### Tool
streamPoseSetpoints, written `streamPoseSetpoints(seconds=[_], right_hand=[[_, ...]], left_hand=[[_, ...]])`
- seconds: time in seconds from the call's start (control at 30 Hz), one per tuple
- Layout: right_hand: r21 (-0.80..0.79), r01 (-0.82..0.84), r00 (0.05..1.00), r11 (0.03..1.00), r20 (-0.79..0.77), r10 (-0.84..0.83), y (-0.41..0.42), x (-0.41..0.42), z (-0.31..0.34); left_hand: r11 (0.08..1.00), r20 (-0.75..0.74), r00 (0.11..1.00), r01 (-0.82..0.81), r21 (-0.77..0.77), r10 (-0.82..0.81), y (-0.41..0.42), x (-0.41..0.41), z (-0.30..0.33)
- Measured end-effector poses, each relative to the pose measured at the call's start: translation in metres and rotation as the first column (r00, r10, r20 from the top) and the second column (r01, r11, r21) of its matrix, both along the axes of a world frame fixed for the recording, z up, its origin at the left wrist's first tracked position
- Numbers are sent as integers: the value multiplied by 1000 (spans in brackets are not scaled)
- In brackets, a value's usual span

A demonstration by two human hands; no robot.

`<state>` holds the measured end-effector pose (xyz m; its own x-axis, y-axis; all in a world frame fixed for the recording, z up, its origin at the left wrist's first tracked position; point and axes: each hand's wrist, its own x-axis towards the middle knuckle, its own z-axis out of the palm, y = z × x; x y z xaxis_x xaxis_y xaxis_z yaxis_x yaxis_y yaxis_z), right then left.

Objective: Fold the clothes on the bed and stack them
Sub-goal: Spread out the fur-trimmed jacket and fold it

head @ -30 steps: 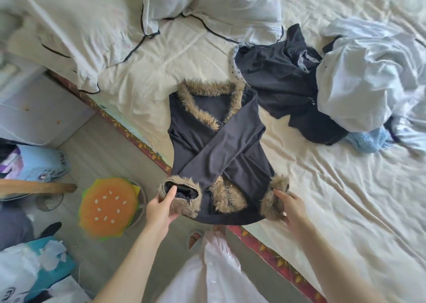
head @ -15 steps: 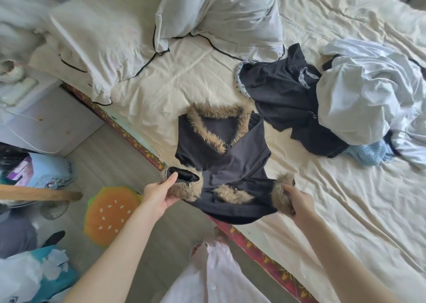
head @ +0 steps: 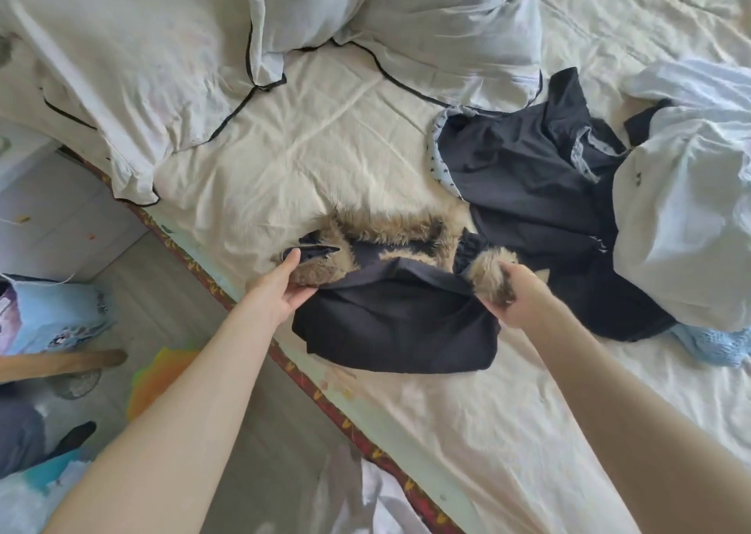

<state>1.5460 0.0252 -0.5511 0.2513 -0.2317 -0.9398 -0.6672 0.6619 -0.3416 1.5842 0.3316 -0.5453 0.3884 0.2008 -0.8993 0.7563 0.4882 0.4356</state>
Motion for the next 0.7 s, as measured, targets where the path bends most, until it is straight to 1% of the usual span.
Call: streamPoseSetpoints(seconds=[0.07, 0.13, 0.2, 0.23, 0.27, 0.3, 0.33, 0.37, 0.4, 0.43, 0.47, 0.5, 0.53, 0.57, 0.6, 0.63, 0.67, 0.7], right_hand=[[-10, 5, 1000, 1000, -8, -6, -3, 22, -17], [23, 54, 998, 998, 17, -54, -5, 39, -29], [78, 173, 983, 982, 51, -177, -5, 48, -38], [103, 245, 964, 964, 81, -254, -6, 49, -42], [97, 290, 949, 952, 99, -300, -5, 48, -44], [58, 285, 951, 957, 104, -290, -5, 45, -45], [-46, 205, 974, 978, 108, -199, -3, 39, -45], [-200, 69, 994, 977, 102, -49, 1, 32, -46], [-375, -71, 993, 924, 65, 103, 6, 23, -49], [-500, -178, 976, 848, 20, 217, 13, 15, -50], [-546, -262, 954, 796, -24, 298, 19, 7, -49], [-523, -331, 932, 786, -53, 358, 26, 1, -48], [-447, -394, 911, 803, -77, 405, 30, -3, -49], [-355, -449, 890, 820, -103, 443, 33, -5, -50], [-276, -488, 873, 828, -131, 471, 35, -4, -52], [-217, -486, 873, 847, -147, 464, 35, 1, -56], [-168, -445, 893, 879, -154, 423, 34, 7, -58], [-118, -364, 927, 924, -145, 346, 32, 16, -60]], left_hand=[[1000, -19, 1000, -10, 27, 11, -1, 19, -13], [998, -16, 998, -58, 34, 59, -3, 34, -23], [993, 29, 992, -121, 6, 121, -8, 43, -31], [994, 63, 992, -109, 1, 108, -11, 43, -35], [998, 94, 994, -55, 35, 51, -15, 40, -38], [992, 123, 991, 28, 119, -42, -19, 33, -40], [960, 147, 975, 125, 251, -165, -23, 23, -40], [881, 160, 935, 229, 414, -318, -26, 12, -41], [753, 158, 854, 332, 568, -496, -29, -1, -42], [589, 132, 726, 422, 689, -675, -31, -13, -42], [421, 99, 564, 477, 771, -820, -33, -23, -44], [258, 59, 382, 497, 828, -922, -35, -29, -49], [98, -1, 197, 489, 867, -980, -36, -33, -55], [-49, -78, 44, 465, 884, -996, -39, -34, -62], [-175, -164, -64, 447, 877, -984, -42, -32, -67], [-280, -248, -129, 426, 860, -960, -45, -27, -72], [-359, -322, -160, 400, 843, -933, -46, -19, -75], [-414, -379, -167, 377, 828, -910, -47, -11, -77]])
